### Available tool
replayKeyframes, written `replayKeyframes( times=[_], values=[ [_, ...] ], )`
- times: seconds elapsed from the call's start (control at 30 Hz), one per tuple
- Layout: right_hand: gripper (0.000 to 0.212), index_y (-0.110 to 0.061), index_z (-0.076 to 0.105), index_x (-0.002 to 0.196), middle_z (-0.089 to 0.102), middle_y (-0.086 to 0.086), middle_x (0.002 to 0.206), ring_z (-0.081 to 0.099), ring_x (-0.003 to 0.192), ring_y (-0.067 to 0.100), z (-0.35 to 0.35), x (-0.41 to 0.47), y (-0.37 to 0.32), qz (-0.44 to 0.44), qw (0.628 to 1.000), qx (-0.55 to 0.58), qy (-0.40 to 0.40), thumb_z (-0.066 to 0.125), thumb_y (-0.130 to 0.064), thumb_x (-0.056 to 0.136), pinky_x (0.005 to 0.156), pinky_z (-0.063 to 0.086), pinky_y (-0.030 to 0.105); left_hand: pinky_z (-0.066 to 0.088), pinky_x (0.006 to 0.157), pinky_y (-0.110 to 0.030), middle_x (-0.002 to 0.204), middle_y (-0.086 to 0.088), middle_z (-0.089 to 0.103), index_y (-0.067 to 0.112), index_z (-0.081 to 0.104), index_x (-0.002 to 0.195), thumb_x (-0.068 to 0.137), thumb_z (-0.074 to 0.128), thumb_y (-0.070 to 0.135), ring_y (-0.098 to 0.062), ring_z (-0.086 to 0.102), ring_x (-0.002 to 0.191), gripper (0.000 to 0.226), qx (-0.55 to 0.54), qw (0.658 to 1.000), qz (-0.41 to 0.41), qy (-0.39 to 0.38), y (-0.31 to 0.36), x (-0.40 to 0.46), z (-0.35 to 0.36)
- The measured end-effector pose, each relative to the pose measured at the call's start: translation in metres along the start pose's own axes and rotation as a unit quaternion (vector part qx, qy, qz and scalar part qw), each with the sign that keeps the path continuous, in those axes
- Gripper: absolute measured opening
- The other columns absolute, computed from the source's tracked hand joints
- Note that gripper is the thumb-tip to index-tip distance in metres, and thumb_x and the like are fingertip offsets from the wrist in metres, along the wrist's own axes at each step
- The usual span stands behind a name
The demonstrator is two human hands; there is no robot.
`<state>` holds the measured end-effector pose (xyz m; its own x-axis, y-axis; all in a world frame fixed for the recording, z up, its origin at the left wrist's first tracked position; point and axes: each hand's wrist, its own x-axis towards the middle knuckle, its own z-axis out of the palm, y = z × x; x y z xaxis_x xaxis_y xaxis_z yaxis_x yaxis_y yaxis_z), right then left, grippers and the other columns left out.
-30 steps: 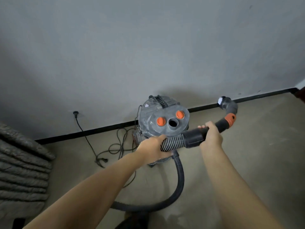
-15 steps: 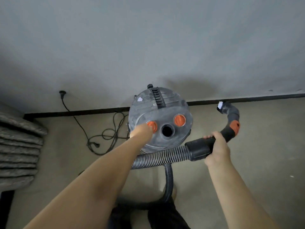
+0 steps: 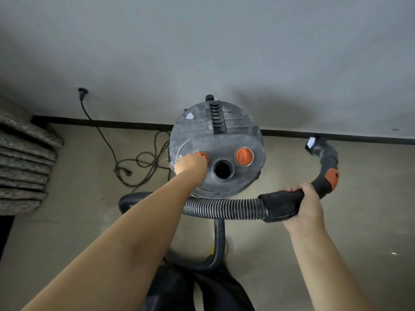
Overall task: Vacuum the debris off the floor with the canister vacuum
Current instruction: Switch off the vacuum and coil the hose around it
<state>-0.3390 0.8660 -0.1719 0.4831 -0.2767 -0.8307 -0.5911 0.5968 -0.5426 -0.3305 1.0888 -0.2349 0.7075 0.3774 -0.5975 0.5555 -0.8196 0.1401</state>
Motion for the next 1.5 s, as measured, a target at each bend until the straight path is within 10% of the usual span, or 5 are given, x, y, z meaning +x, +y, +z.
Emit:
replayKeyframes(
  times=[0.6, 0.73, 0.87, 1.07, 1.5],
  values=[
    [0.018, -0.015, 0.045, 0.073, 0.050, -0.003, 0.064, 0.053, 0.054, 0.011, 0.005, -0.065, 0.032, -0.042, 0.999, 0.033, 0.008, 0.054, -0.012, 0.087, 0.059, 0.051, 0.027, 0.046, 0.073, -0.035, 0.088, -0.007, 0.061, 0.011, 0.053, 0.085, 0.094, 0.047, 0.026, -0.026, 0.058, 0.082, 0.019, -0.408, 0.884, -0.162, 0.158, -0.150, -0.082, 0.014],
    [0.019, -0.016, 0.045, 0.072, 0.050, -0.004, 0.056, 0.052, 0.049, 0.010, 0.026, -0.093, 0.040, -0.049, 0.997, 0.063, -0.014, 0.055, -0.012, 0.087, 0.052, 0.050, 0.023, 0.048, 0.093, -0.045, 0.108, -0.018, 0.062, -0.004, 0.052, 0.119, 0.092, 0.051, 0.047, -0.037, 0.061, 0.098, 0.057, -0.584, 0.723, -0.365, 0.058, -0.207, -0.113, 0.047],
    [0.026, -0.016, 0.041, 0.066, 0.049, -0.006, 0.044, 0.051, 0.039, 0.008, 0.044, -0.122, 0.059, -0.057, 0.995, 0.060, -0.047, 0.051, -0.012, 0.089, 0.051, 0.051, 0.021, 0.032, 0.106, -0.042, 0.146, -0.013, 0.042, 0.004, 0.028, 0.148, 0.087, 0.038, 0.071, -0.029, 0.040, 0.136, 0.091, -0.890, 0.348, -0.260, -0.140, -0.198, -0.129, 0.039],
    [0.026, -0.017, 0.041, 0.067, 0.046, -0.006, 0.052, 0.050, 0.041, 0.007, 0.057, -0.162, 0.080, -0.066, 0.989, 0.103, -0.079, 0.050, -0.012, 0.091, 0.054, 0.051, 0.019, 0.047, 0.083, -0.046, 0.125, -0.010, 0.056, 0.003, 0.049, 0.130, 0.093, 0.053, 0.044, -0.026, 0.056, 0.114, 0.056, -0.952, 0.210, -0.165, -0.152, -0.196, -0.116, -0.053],
    [0.013, -0.013, 0.052, 0.080, 0.064, -0.001, 0.055, 0.065, 0.049, 0.010, 0.096, -0.209, 0.075, -0.091, 0.975, 0.131, -0.157, 0.054, -0.013, 0.093, 0.058, 0.058, 0.023, 0.054, 0.064, -0.033, 0.076, -0.006, 0.055, 0.006, 0.049, 0.101, 0.088, 0.066, 0.026, -0.018, 0.058, 0.063, 0.029, -0.901, 0.420, 0.067, -0.078, -0.202, -0.095, -0.233]
  ],
)
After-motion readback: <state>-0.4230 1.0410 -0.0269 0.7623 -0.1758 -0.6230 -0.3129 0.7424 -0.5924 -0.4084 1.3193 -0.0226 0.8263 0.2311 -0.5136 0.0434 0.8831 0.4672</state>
